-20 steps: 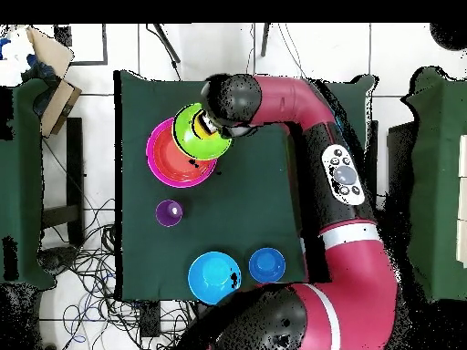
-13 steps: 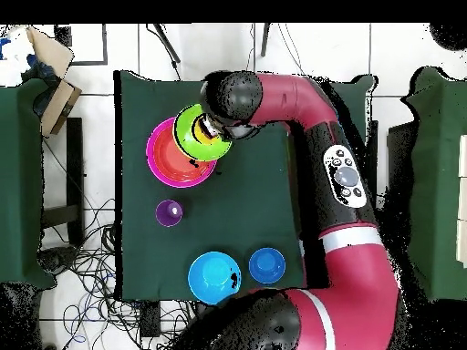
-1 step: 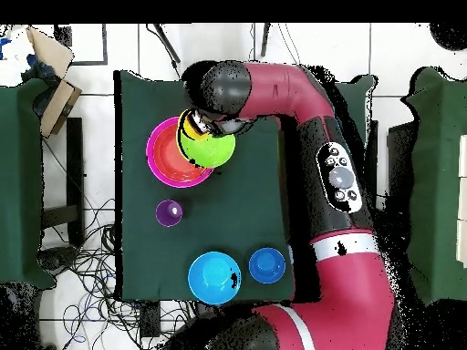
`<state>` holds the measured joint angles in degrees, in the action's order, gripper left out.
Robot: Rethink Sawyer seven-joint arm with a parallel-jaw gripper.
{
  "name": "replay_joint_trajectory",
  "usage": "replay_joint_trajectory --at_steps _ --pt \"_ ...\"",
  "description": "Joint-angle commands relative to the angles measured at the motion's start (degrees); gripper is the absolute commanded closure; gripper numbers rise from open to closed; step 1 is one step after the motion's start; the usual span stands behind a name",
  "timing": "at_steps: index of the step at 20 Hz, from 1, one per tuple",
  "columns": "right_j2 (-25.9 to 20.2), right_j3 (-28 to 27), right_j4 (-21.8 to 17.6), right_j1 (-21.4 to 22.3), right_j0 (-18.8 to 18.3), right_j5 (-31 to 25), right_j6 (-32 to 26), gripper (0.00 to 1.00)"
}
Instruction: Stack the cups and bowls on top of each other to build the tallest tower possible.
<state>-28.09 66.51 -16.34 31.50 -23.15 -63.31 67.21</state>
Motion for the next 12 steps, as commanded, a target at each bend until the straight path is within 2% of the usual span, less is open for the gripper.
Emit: replay_joint_trajectory --at_steps 1,12 --pt "3.6 -0.3 0.0 -1.7 3.2 1.4 12.5 1.00" --pt "3.6 2.2 0.7 -2.7 2.2 5.9 11.6 1.00"
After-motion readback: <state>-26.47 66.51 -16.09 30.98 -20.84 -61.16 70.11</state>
